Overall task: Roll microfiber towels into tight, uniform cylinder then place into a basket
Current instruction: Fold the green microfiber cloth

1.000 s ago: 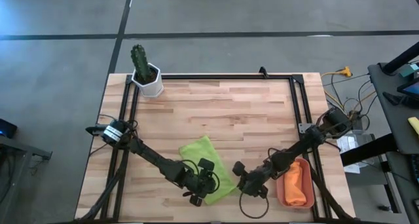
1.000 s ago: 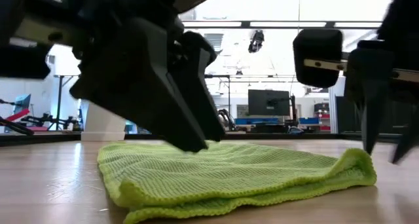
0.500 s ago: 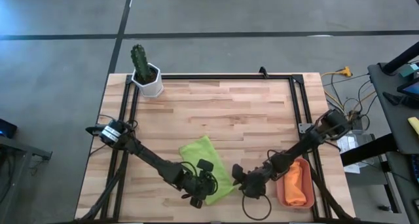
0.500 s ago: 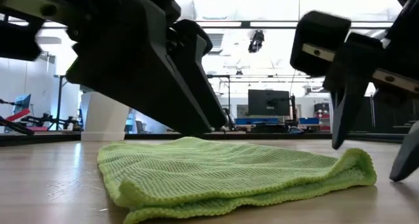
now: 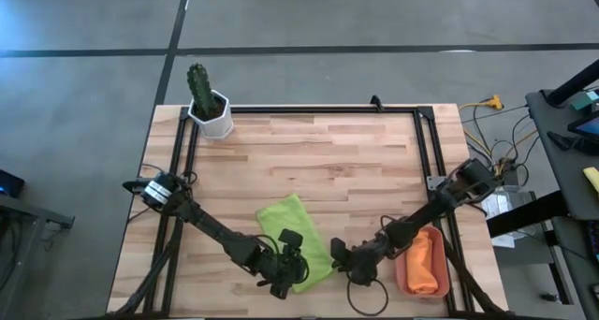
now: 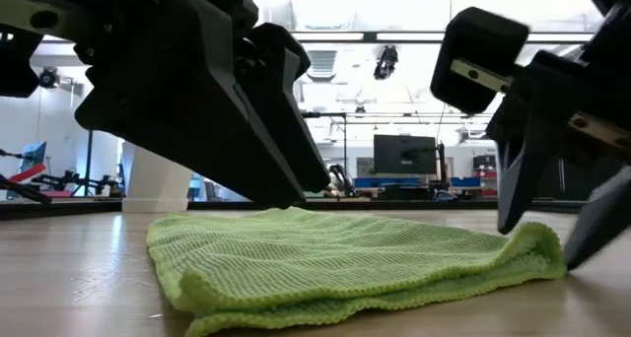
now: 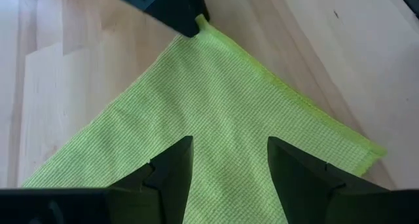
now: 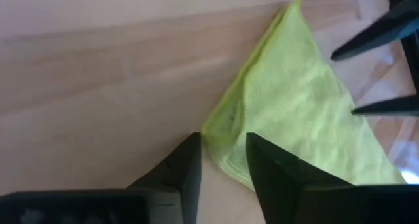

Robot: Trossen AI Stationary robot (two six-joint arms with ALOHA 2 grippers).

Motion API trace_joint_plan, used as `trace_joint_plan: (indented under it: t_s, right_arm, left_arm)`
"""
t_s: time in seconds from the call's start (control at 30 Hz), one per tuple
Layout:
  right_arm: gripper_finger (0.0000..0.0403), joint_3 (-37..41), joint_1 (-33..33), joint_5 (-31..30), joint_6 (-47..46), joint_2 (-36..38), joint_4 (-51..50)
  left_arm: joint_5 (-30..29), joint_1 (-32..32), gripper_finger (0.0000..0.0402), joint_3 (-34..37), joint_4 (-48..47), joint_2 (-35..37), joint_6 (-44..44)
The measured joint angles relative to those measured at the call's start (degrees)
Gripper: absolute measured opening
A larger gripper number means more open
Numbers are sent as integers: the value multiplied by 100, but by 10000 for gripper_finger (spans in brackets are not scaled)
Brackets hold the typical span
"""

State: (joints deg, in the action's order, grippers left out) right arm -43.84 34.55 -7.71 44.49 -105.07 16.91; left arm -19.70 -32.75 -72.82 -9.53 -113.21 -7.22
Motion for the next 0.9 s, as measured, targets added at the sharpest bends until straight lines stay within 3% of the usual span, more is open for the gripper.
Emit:
trace_joint_plan:
  t_s: [0.33,0.9]
  right_arm:
    - [14,-260,-22,148,-255,-348,35]
    - [9,-358,-309,105,-1573,537,-43]
  left_arm:
    - [-20,-4,180,0,-2,0,-145]
    - [-212,-423,180,-24,66,30,-696]
